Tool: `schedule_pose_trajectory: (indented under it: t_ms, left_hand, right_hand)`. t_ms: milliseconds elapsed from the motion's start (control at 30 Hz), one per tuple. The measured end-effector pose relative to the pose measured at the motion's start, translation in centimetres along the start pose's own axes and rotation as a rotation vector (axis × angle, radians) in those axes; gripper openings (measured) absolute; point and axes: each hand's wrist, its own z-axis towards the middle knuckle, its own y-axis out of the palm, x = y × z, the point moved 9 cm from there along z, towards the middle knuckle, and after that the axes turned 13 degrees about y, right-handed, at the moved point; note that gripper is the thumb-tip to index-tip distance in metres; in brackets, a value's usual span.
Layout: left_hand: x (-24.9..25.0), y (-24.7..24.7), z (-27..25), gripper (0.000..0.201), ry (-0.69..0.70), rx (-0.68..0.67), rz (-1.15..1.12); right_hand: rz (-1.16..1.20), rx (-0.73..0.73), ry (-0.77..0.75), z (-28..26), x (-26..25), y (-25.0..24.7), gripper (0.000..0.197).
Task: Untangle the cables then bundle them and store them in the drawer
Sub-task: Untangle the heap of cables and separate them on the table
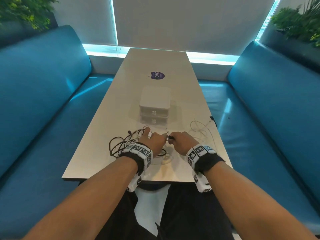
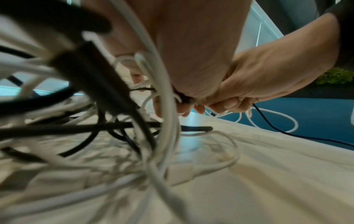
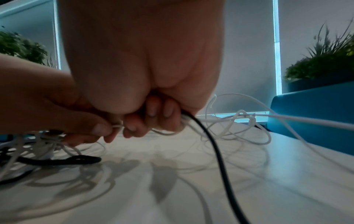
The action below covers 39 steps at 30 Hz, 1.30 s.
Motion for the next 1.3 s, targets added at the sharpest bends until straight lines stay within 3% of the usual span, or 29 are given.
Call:
schedule_pose_trajectory:
  t_ms: [133,233,300,400,500,600,667,767,867,967,1100,1300]
  left_hand:
    - [-0.9,1.1,-0.4,0.031,-0.031,-0.106,-0.089]
    - [-0.9,1.0,0.1,0.037,-0.024,-0.103,-0.198]
    - [0.0,0.7,0.4,0.028,0.014,-0.083,-0.190]
    - [0.5,0.6,0.2,0.019,0.049,-0.065,-0.133]
    - [0.2,0.7,0.3,0.019,0.044,-0.043,-0.184]
    - [0.0,0.6,0.2,0.019,0.041,-0.019,-0.258]
    - [-1.0,0.6,-0.2,0.018,-0.001,0.026,-0.293]
    - [-2.9,1.0,-1.0,0.048,-0.074,0.071,-0.445]
    - [-4.1,0.6,-1.4,0.054,-0.052,0.153,-0.449]
    - [-4.8,0.3,-1.3,0.050,-0.040,0.211,-0.425]
    - [-6.0,0.6,-1.3,0.043,-0.075,0.225,-0.447]
    - [-5.9,-0.4,-1.9,0.034,-0.081,0.372,-0.418]
  right_hand:
    - [-0.093,0.101,0.173,0.4,4.3,-1.7,0.024]
    - [-0.105,0.143,0.276,0.4,7.1,-2.6,0.025]
    - [-0.101,0.170,0.285,0.1,7.2,-2.8,0.025]
    - [-0.022,0.202,0.157,-0.4,5.0,-2.8,0.026]
    - [0.034,0.135,-0.019,-0.9,1.9,-1.7,0.024]
    - [-0.001,0.063,-0.064,-1.1,0.5,0.1,0.021]
    - [-0.051,0.023,-0.033,-0.9,0.9,0.9,0.022]
    - [-0.101,-0.013,0.025,-0.8,2.2,1.5,0.024]
    - [-0.171,0.051,0.144,-0.6,4.3,0.4,0.024]
    - [-0.249,0.084,0.291,-0.8,7.5,-1.1,0.025]
    - [-0.339,0.144,0.361,-1.4,10.4,-2.8,0.021]
    - [-0.077,0.125,0.368,-1.3,8.5,-2.7,0.028]
